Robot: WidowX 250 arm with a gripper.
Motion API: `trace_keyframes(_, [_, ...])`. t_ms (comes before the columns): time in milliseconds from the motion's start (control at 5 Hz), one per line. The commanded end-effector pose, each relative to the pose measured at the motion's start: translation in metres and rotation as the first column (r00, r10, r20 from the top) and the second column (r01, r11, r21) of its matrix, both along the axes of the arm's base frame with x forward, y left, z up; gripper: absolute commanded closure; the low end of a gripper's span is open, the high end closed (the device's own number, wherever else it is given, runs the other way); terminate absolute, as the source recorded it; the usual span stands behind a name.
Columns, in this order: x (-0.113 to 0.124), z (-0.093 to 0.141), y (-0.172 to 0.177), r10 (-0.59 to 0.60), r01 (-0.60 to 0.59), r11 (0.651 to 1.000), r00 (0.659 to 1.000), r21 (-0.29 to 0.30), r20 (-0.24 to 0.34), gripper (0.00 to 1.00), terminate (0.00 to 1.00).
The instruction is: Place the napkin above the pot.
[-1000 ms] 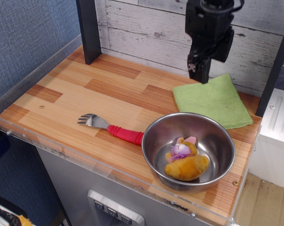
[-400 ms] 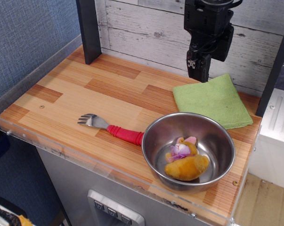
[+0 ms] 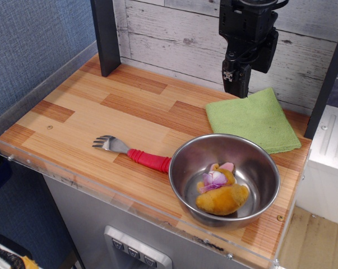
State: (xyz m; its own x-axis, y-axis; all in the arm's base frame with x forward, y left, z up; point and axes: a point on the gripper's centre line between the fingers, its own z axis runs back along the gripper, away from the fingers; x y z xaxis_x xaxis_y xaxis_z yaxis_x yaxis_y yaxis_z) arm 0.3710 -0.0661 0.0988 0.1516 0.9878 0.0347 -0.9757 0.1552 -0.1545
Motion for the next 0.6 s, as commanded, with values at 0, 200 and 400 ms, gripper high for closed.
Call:
trace_keyframes(0, [-0.0037, 0.0313, 0.0036, 0.006, -0.004, 1.000, 0.996, -0.017, 0.088, 0.00, 0.00])
trace_keyframes(200, [-0.0037, 0.0313, 0.0036, 0.006, -0.004, 1.000, 0.996, -0.017, 0.088, 0.00, 0.00])
trace_keyframes(400, [-0.0037, 0.0313, 0.0036, 0.006, -0.004, 1.000, 0.996, -0.017, 0.088, 0.00, 1.00])
